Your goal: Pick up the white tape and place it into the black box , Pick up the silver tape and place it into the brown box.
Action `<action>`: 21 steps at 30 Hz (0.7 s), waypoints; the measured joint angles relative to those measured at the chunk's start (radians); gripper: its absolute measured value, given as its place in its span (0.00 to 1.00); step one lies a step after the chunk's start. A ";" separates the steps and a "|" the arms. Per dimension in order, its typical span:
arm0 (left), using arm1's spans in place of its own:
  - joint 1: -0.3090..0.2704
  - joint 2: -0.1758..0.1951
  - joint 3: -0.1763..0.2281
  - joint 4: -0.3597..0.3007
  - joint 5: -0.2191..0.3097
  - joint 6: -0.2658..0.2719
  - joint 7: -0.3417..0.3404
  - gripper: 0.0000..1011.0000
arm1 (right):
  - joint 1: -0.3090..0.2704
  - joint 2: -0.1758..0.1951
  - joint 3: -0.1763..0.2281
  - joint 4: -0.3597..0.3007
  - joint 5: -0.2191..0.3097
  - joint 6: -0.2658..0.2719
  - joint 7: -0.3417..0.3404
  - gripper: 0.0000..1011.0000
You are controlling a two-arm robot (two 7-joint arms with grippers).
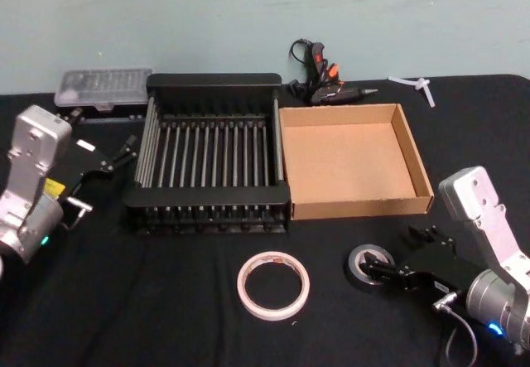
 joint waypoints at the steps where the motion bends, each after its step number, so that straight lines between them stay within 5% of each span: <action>1: 0.000 0.000 0.000 0.000 0.000 0.000 0.000 0.99 | 0.002 -0.003 0.000 0.004 -0.004 0.002 0.003 0.99; 21: 0.000 0.000 0.000 0.000 0.000 0.000 0.000 0.99 | 0.007 -0.036 0.016 0.024 -0.041 0.010 0.035 0.99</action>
